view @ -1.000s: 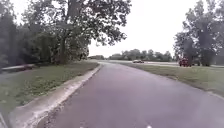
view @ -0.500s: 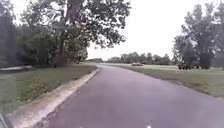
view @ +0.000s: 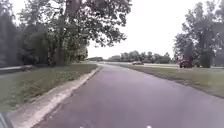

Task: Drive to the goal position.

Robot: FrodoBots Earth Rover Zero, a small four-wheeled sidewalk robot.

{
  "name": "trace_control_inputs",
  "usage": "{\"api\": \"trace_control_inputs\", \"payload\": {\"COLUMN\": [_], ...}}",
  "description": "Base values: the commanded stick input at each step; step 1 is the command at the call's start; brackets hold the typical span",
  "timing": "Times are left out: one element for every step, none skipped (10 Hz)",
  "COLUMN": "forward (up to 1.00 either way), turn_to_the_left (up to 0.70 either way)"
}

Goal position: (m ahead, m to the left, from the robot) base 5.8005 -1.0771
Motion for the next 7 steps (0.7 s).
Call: {"api": "trace_control_inputs", "payload": {"forward": [0.7, 0.7, 0.7, 0.7, 0.7, 0.7, 0.7], "turn_to_the_left": [0.0, 0.0, 0.0, 0.0, 0.0, 0.0, 0.0]}}
